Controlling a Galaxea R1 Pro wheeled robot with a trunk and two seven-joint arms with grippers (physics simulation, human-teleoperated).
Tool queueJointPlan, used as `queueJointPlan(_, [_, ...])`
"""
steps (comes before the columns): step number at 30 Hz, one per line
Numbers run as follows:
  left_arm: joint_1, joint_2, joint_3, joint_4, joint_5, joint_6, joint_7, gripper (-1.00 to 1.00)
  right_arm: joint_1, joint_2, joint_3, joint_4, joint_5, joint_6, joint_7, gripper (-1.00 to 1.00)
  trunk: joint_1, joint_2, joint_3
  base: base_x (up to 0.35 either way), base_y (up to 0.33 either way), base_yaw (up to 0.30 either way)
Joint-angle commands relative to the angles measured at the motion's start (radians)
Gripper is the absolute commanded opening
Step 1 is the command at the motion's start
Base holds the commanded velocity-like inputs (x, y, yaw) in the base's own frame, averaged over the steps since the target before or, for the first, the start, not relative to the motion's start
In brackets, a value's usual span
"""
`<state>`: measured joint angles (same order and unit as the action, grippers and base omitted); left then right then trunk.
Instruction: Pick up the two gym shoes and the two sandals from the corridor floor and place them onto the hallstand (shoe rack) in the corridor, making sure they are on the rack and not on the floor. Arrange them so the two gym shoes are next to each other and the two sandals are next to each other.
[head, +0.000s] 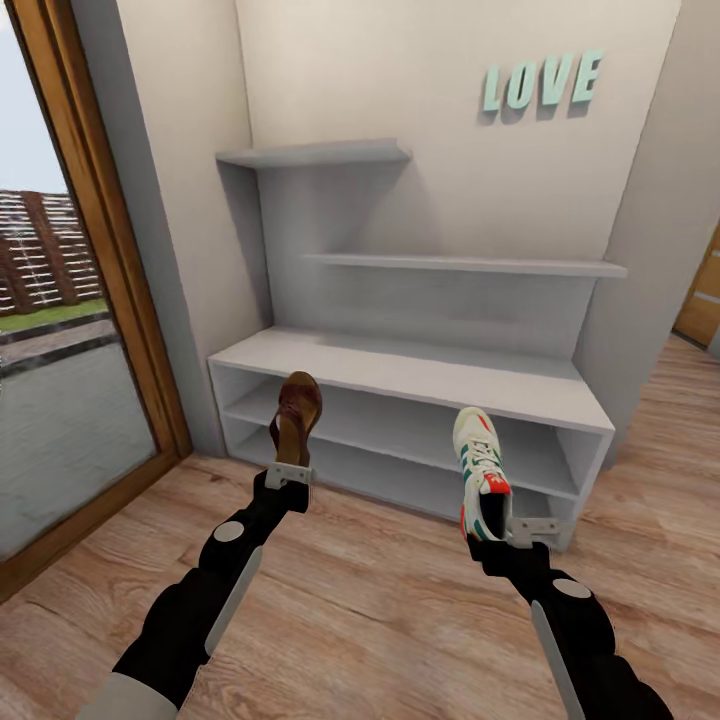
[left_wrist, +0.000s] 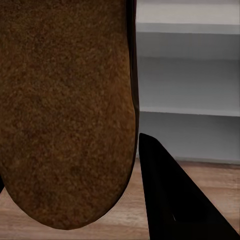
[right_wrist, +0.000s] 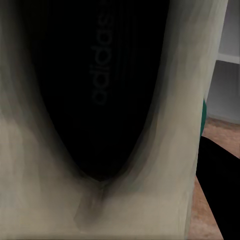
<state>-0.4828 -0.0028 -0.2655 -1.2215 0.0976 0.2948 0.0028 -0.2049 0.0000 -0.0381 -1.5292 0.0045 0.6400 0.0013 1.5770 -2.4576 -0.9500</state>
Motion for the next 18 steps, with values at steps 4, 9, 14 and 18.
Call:
queueJointPlan(4, [0.0, 0.001, 0.001, -0.001, 0.006, 0.006, -0.001, -1.0, -0.001, 0.0, -0.001, -0.002, 0.0, 0.006, 0.0, -1.0, 0.0, 0.0, -0.001, 0.11, 0.31, 0.0])
queueJointPlan(9, [0.0, 0.001, 0.001, -0.001, 0.006, 0.005, -0.002, -1.0, -0.001, 0.0, 0.0, -0.002, 0.0, 0.006, 0.0, -1.0, 0.0, 0.0, 0.0, 0.111, 0.299, -0.116])
queueJointPlan(14, [0.0, 0.001, 0.002, -0.002, 0.005, 0.005, -0.001, -1.0, 0.0, 0.0, 0.0, -0.002, 0.0, 0.006, 0.0, -1.0, 0.0, 0.0, 0.002, 0.053, 0.142, -0.163])
queueJointPlan(18, [0.0, 0.001, 0.002, -0.003, 0.005, 0.005, -0.001, -1.0, 0.0, 0.0, 0.0, -0.002, 0.0, 0.006, 0.0, -1.0, 0.0, 0.0, 0.002, 0.009, 0.025, -0.032])
